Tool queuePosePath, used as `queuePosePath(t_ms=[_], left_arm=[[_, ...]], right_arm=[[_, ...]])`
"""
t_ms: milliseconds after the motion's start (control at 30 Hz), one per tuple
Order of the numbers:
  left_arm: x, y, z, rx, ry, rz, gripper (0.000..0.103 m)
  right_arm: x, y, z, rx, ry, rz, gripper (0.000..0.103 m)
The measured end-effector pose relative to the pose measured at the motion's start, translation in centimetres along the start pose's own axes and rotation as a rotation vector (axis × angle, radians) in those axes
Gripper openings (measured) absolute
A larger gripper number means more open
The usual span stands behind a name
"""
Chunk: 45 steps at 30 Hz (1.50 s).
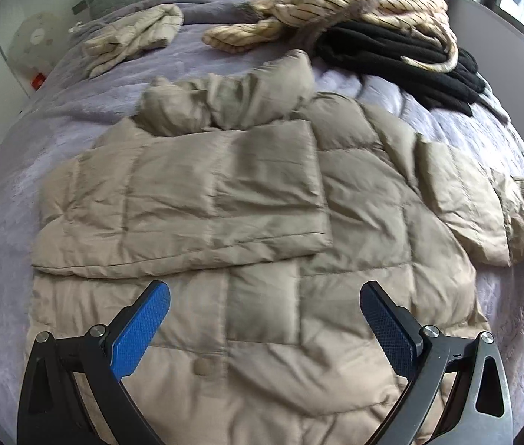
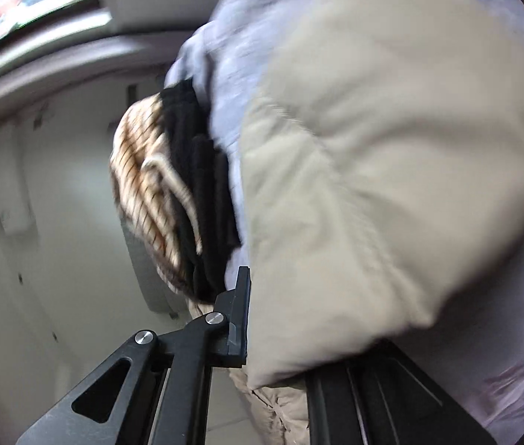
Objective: Fold large clothes
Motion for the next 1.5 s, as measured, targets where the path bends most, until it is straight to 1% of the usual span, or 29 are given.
queuePosePath(t_ms=[100, 133, 233, 300, 367, 400, 433, 500, 567, 600, 633, 667, 700, 733, 800, 833, 900, 967, 1000, 1033, 1067, 1167, 1300, 1400, 1433, 1467, 1500], left_arm=[[-0.6, 0.0, 2.2, -0.007, 0.019, -0.011, 0.103], [-0.7, 0.0, 2.9, -0.009, 0.023, -0.015, 0.103], [-1.5, 0.0, 5.4, -0.016, 0.044, -0.026, 0.103], [-2.2, 0.2, 7.6, -0.014, 0.066, -0.033, 0.103], [-2.9, 0.5, 9.8, -0.015, 0.085, -0.043, 0.103], [-3.1, 0.6, 10.9, -0.019, 0.092, -0.049, 0.103], [-3.3, 0.8, 11.9, -0.024, 0.098, -0.055, 0.103], [-3.7, 1.1, 14.9, -0.040, 0.118, -0.070, 0.103], [-3.8, 1.4, 17.5, -0.056, 0.140, -0.079, 0.103], [-3.8, 1.4, 19.1, -0.068, 0.157, -0.083, 0.103], [-3.8, 1.3, 20.3, -0.076, 0.171, -0.083, 0.103], [-3.7, 1.3, 21.6, -0.085, 0.188, -0.081, 0.103], [-3.6, 1.2, 22.6, -0.092, 0.203, -0.079, 0.103], [-3.4, 1.0, 23.9, -0.102, 0.223, -0.076, 0.103], [-3.0, 0.6, 25.8, -0.118, 0.251, -0.073, 0.103], [-2.9, 0.4, 26.5, -0.125, 0.261, -0.070, 0.103], [-2.6, 0.1, 27.3, -0.128, 0.273, -0.063, 0.103], [-2.4, -0.4, 27.5, -0.120, 0.282, -0.055, 0.103], [-2.4, -0.6, 27.5, -0.112, 0.281, -0.049, 0.103], [-2.4, -0.8, 27.2, -0.106, 0.279, -0.045, 0.103], [-2.5, -1.0, 26.9, -0.095, 0.276, -0.040, 0.103], [-2.7, -1.1, 25.6, -0.067, 0.267, -0.041, 0.103], [-3.4, -0.6, 24.7, -0.038, 0.276, -0.052, 0.103], [-3.6, -0.3, 24.7, -0.037, 0.282, -0.059, 0.103], [-3.7, -0.3, 24.9, -0.043, 0.281, -0.061, 0.103], [-3.6, -0.2, 25.0, -0.046, 0.281, -0.061, 0.103], [-3.5, -0.2, 25.2, -0.049, 0.281, -0.061, 0.103]], right_arm=[[1.4, -1.3, 4.8, -0.008, 0.139, 0.025, 0.009], [2.4, -2.2, 7.3, -0.008, 0.216, 0.043, 0.009], [5.8, -4.3, 12.3, 0.000, 0.379, 0.088, 0.009], [9.6, -6.9, 16.4, 0.007, 0.521, 0.132, 0.009], [13.6, -9.2, 19.2, 0.020, 0.643, 0.174, 0.009], [16.2, -10.8, 20.8, 0.030, 0.724, 0.204, 0.009], [18.1, -11.7, 21.4, 0.034, 0.773, 0.224, 0.009], [24.4, -15.1, 23.8, 0.056, 0.940, 0.300, 0.009], [29.5, -17.6, 24.4, 0.089, 1.064, 0.357, 0.009], [32.5, -19.3, 24.3, 0.121, 1.135, 0.393, 0.009], [34.1, -20.1, 24.0, 0.140, 1.172, 0.413, 0.009], [36.7, -21.7, 23.3, 0.177, 1.233, 0.442, 0.009], [38.3, -22.7, 22.6, 0.207, 1.269, 0.460, 0.009], [40.5, -24.1, 21.3, 0.240, 1.298, 0.500, 0.009], [42.4, -25.5, 18.9, 0.281, 1.294, 0.546, 0.009], [43.0, -26.0, 17.9, 0.300, 1.282, 0.564, 0.013], [43.1, -26.8, 15.9, 0.358, 1.264, 0.578, 0.014], [43.0, -26.9, 14.7, 0.386, 1.243, 0.596, 0.034], [43.1, -26.6, 14.3, 0.387, 1.236, 0.599, 0.058], [43.1, -26.3, 14.5, 0.378, 1.228, 0.599, 0.071], [42.9, -25.8, 14.9, 0.369, 1.226, 0.590, 0.073], [42.0, -24.3, 16.1, 0.366, 1.204, 0.558, 0.073], [38.4, -21.4, 16.7, 0.353, 1.059, 0.457, 0.073], [35.2, -20.6, 16.7, 0.339, 0.922, 0.397, 0.072], [34.4, -20.6, 16.6, 0.324, 0.876, 0.388, 0.060], [33.9, -20.9, 16.6, 0.301, 0.833, 0.389, 0.044], [33.7, -21.3, 16.7, 0.288, 0.811, 0.399, 0.012]])
Point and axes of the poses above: each gripper's, at about its wrist camera, not at the fingertips, and y roughly against the way its jaws point, z to its left, x to its underside, the point moved 8 cm from there along -y, roughly the way its jaws point, and after that the axes turned 13 degrees about y, right-handed, at the moved point
